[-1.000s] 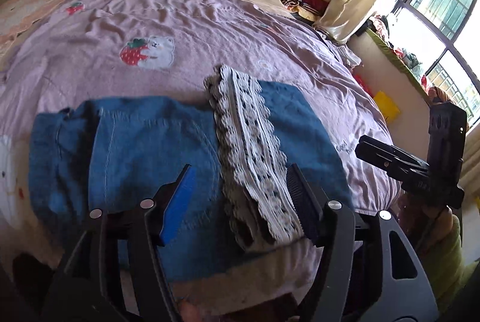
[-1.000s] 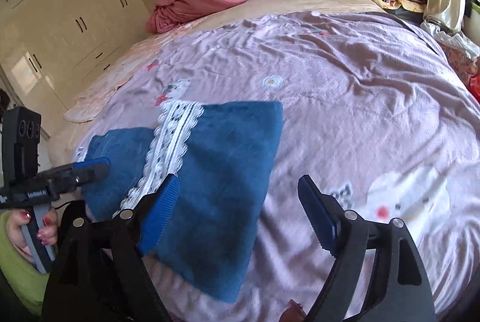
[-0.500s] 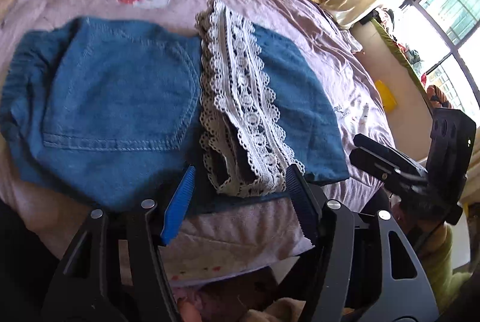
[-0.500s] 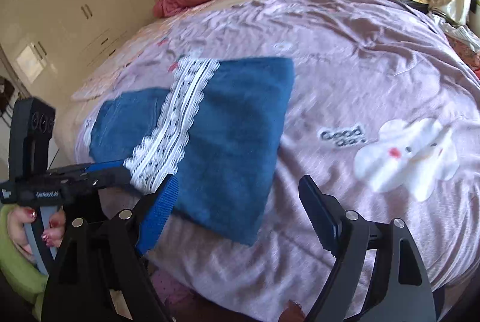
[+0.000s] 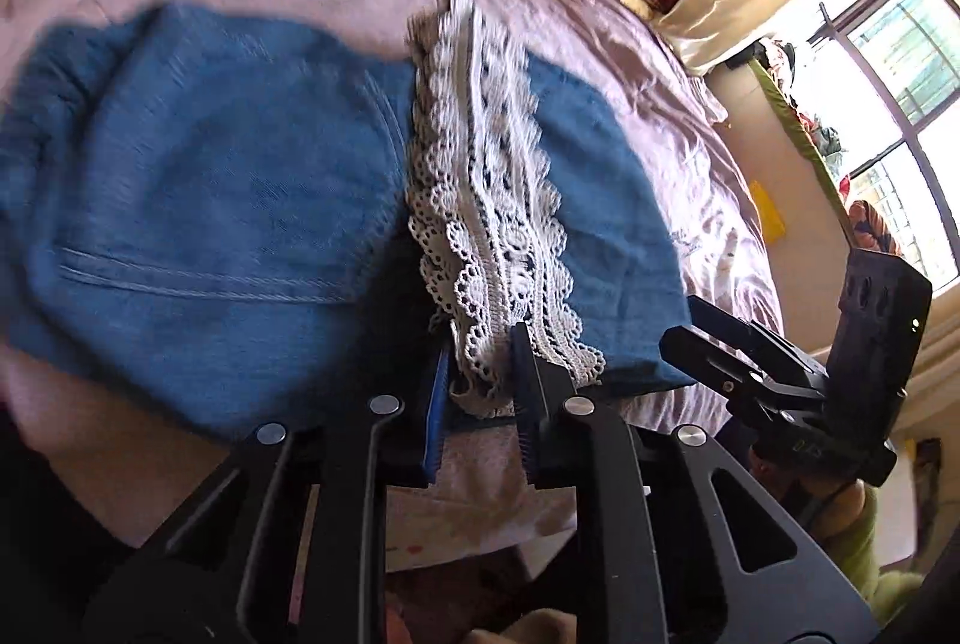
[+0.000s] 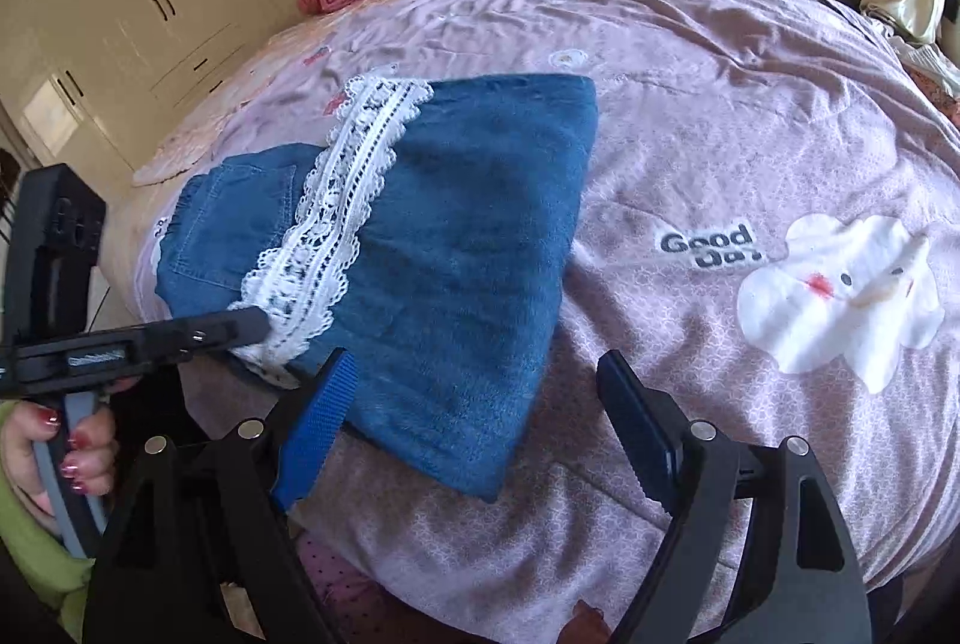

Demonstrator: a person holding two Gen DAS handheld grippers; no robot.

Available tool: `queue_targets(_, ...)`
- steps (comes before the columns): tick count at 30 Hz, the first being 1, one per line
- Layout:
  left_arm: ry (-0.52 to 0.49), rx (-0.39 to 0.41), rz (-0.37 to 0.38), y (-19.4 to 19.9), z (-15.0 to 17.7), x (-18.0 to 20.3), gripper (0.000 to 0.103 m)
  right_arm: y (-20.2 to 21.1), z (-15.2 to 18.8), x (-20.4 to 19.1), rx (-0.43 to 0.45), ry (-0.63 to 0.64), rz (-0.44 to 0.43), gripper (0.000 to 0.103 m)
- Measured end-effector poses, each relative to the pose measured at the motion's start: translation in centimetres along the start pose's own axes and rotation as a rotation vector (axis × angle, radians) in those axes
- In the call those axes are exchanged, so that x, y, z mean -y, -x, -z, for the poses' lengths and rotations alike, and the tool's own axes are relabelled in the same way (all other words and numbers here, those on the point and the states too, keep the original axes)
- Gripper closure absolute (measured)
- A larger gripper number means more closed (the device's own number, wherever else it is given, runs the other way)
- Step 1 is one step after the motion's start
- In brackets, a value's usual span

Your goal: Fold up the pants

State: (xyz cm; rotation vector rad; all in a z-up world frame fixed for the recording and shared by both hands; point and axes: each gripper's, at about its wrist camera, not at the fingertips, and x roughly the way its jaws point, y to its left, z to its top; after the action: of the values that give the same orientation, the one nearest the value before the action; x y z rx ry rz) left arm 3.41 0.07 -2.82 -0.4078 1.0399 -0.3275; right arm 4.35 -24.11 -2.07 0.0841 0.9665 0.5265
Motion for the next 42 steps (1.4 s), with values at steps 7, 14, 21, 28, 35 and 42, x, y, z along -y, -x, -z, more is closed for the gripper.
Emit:
queue_targets(7,-0.032,-0.053,-0.074,-1.6,0.9,-0.4,0.089,-1.7,0.3,-0.4,-0.043,0.030,0.060,0.024)
queue_targets(14,-0.069,-0.048,-0.106,-1.9,0.9,-0.4,0.086,-2.7,1.4,-0.3,-0.052,0.096,0.131,0.028)
queue_targets(21,-0.074,-0.023,-0.122,-1.2,0.8,0.5,0.082,-2.1,1.4,-0.2,-0.055,0.080,0.137,0.028)
queue_targets(28,-0.087,0.001,-0.135,0.1,0.8,1.1,0.081,-0.5,1.2,0.1,-0.034,0.045,0.146,0.026)
queue_targets(35,-0.091,0.035,-0.160,1.3,0.8,1.4,0.079,0.9,0.9,0.0,-0.005,0.041,0.150,0.026)
queue_targets(42,-0.101,0.075,-0.202,2.7,0.7,1.7,0.067,1.8,0.3,-1.2,0.019,0.062,0.146,0.022)
